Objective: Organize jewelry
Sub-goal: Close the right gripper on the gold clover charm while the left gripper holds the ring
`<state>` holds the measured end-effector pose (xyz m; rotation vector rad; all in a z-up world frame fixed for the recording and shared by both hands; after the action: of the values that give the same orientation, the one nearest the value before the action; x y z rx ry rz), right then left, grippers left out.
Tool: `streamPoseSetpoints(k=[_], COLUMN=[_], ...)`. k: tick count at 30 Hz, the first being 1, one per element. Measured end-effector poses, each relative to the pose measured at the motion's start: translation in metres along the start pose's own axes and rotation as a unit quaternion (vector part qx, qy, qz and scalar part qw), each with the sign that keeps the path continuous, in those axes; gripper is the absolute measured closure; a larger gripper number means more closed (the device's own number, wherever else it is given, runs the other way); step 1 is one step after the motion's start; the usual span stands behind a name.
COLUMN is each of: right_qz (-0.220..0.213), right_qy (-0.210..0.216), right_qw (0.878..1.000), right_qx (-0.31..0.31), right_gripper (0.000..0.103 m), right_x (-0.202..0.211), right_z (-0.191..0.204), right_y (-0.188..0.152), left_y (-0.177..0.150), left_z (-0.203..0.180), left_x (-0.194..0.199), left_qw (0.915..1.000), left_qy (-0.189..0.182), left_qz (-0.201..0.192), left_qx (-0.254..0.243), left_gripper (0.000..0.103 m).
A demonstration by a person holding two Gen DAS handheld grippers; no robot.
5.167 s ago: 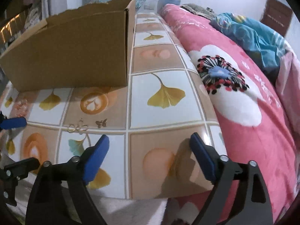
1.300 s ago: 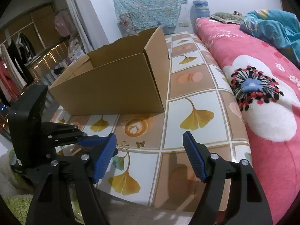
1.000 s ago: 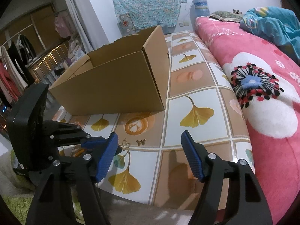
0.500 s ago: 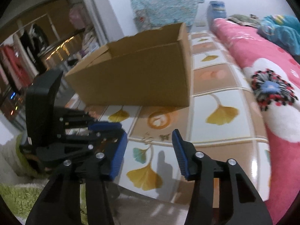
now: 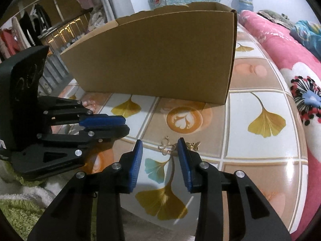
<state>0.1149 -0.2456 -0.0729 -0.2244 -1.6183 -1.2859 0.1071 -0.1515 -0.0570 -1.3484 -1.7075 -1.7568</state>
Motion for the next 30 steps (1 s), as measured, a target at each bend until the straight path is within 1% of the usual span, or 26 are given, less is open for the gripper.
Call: streamPoseSetpoints(k=[1,3,6,9,12,14,20,22,30], right_qz=[0.000,0.001,0.003,0.007,0.009,0.009,0.006,0.004,-0.005], right_qy=[-0.006,-0.017,-0.040,-0.068,-0.082,-0.083,-0.091,-0.094,-0.092], right_qw=[1.000,1.000,0.999,0.997,0.996,0.996,0.995,0.995,0.996], right_qx=[0.000,0.002,0.008,0.030,0.042,0.040,0.027,0.027,0.013], right_gripper=[0.068,0.072,0.075,0.076,0.076,0.079,0.081,0.086,0.087], right_x=[0.000,-0.002,-0.003,-0.005,-0.006,-0.006,-0.005,-0.006,-0.006], right_z=[0.001,0.002,0.005,0.012,0.015,0.015,0.015,0.018,0.017], right_y=[0.000,0.001,0.001,0.001,0.001,0.001,0.000,0.000,-0.002], left_y=[0.000,-0.001,0.000,0.000,0.000,0.000,0.000,0.000,0.000], left_z=[0.000,0.002,0.003,0.003,0.003,0.003,0.004,0.005,0.005], left_x=[0.000,0.001,0.002,0.002,0.002,0.002,0.002,0.003,0.003], left_qw=[1.0000,1.0000,1.0000,1.0000,1.0000,1.0000,1.0000,1.0000,1.0000], left_qy=[-0.001,-0.002,-0.003,-0.005,-0.005,-0.006,-0.007,-0.007,-0.007], left_qz=[0.000,-0.001,-0.002,-0.002,-0.003,-0.003,-0.003,-0.003,-0.004], left_qx=[0.000,0.000,0.000,0.002,0.002,0.002,0.005,0.005,0.005], left_gripper=[0.092,0.092,0.092,0.092,0.092,0.092,0.092,0.092,0.092])
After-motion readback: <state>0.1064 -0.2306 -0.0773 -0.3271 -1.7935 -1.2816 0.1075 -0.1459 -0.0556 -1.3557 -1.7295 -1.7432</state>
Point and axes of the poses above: each gripper's, at about its wrist camera, not at the fingertips, and x roughly against the way its jaws point, z to its left, y to its top, the point moved 4 cm from there along -x, roughly the way its jaws point, and after that the axes turned 12 degrees about x, right-handed, at the moved point
